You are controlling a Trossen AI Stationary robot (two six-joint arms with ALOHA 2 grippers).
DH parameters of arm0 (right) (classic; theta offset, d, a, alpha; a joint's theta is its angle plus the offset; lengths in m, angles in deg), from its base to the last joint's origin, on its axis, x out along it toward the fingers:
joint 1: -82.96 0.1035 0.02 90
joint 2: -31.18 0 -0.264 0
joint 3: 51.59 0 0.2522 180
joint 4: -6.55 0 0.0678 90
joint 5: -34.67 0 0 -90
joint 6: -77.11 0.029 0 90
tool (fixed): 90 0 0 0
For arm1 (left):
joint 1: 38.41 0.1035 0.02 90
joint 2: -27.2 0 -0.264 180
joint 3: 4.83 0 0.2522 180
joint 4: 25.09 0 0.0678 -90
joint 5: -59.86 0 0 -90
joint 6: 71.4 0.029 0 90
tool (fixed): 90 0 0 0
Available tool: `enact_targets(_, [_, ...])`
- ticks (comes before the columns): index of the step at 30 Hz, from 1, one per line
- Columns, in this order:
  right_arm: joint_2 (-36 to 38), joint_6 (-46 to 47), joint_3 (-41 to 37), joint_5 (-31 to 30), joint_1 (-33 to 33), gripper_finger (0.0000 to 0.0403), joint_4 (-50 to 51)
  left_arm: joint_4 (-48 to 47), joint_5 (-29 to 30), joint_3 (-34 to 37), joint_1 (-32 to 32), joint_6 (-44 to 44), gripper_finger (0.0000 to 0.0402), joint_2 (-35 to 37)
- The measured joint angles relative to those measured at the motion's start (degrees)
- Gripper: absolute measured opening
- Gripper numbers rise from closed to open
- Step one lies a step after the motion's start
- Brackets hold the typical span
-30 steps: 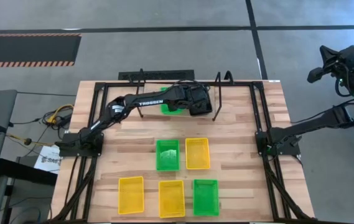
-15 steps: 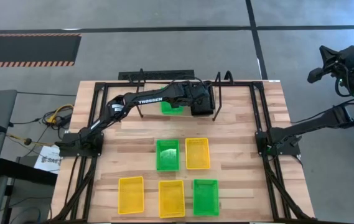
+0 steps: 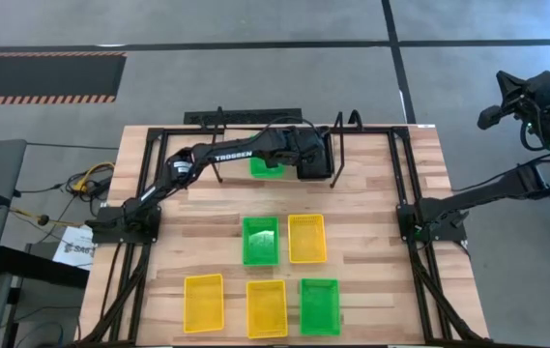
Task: Stack baskets on shelf by color
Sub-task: Stack the black basket on top of the other black stacked baskets on the shelf, then stack the top green basket on top of the other green basket on the shelf
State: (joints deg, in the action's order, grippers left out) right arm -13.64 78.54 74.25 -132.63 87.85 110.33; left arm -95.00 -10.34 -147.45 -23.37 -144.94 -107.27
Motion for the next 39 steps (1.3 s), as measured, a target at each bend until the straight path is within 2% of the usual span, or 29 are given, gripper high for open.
enact_targets(13, [0.0,-0.5,0.0,0.0,0.0,0.0001,0.0,0.1,-3.6,-2.0,2.2,2.2,0.0092,0.1])
enact_targets(18, [0.0,-0.4,0.0,0.0,0.0,0.0001,0.0,-1.3,-2.7,-6.3,3.0,5.9,0.0098,0.2])
enact_targets(29, [0.0,0.0,0.0,1.4,0.0,0.0001,0.0,-9.5,-3.5,-6.1,2.1,10.2,0.0098,7.2])
enact_targets(34, [0.0,0.0,0.0,8.8,0.0,0.0011,0.0,-12.1,-0.4,-6.1,-2.1,12.9,0.0098,14.0])
enact_targets(39, [0.0,2.9,0.0,17.2,0.0,0.0023,0.0,-21.2,11.5,-6.1,-11.0,11.6,0.0098,21.9])
